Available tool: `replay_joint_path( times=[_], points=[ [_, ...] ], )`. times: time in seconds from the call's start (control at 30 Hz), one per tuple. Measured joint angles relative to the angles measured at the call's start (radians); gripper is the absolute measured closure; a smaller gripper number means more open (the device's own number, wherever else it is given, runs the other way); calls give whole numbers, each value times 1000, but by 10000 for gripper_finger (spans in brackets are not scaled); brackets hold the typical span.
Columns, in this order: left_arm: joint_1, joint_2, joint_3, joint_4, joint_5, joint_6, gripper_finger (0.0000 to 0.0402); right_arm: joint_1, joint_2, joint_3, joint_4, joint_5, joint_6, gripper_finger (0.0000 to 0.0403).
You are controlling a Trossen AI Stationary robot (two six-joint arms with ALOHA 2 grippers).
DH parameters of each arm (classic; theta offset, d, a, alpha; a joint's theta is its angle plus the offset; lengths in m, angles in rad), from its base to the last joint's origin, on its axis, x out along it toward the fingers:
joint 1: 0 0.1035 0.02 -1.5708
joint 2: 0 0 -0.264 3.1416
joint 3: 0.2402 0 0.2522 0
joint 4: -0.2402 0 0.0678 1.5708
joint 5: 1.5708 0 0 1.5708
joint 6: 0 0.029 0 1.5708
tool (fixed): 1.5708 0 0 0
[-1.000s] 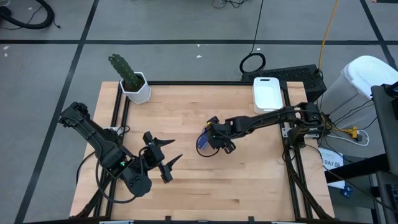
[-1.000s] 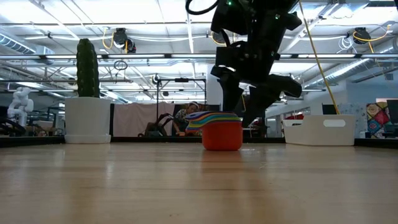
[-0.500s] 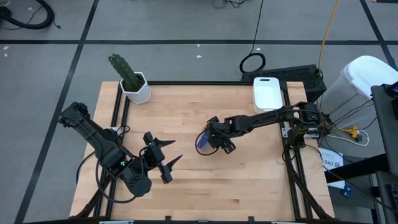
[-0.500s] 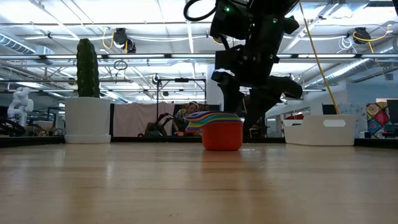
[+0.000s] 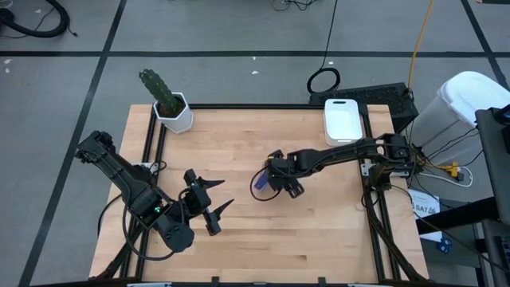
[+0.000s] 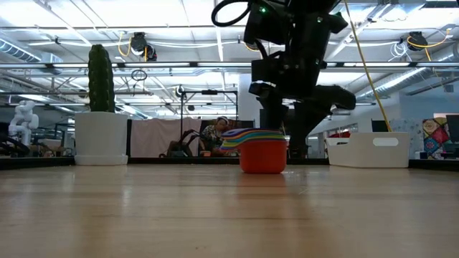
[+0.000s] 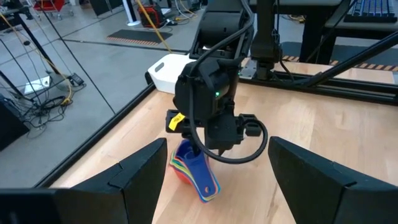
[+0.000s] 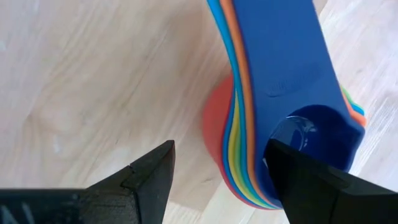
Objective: Nest measuring cups in basket
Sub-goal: Adjust the stacked measuring cups on the table
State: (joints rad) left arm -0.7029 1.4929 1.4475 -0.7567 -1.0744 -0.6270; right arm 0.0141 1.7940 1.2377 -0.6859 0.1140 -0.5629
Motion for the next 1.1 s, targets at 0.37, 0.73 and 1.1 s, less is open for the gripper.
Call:
replay_joint_path(
  times=[0.37, 0.73, 1.1],
  points=[
    [0, 0, 0, 2, 0, 0, 119, 26, 1, 18, -128, -4, 78, 161],
    [0, 0, 0, 2, 1, 3, 119, 69, -17, 15, -215, 43, 143, 161],
    [0, 0, 0, 3, 4, 3, 119, 104, -119, 12, -194, 92, 158, 161]
  ],
)
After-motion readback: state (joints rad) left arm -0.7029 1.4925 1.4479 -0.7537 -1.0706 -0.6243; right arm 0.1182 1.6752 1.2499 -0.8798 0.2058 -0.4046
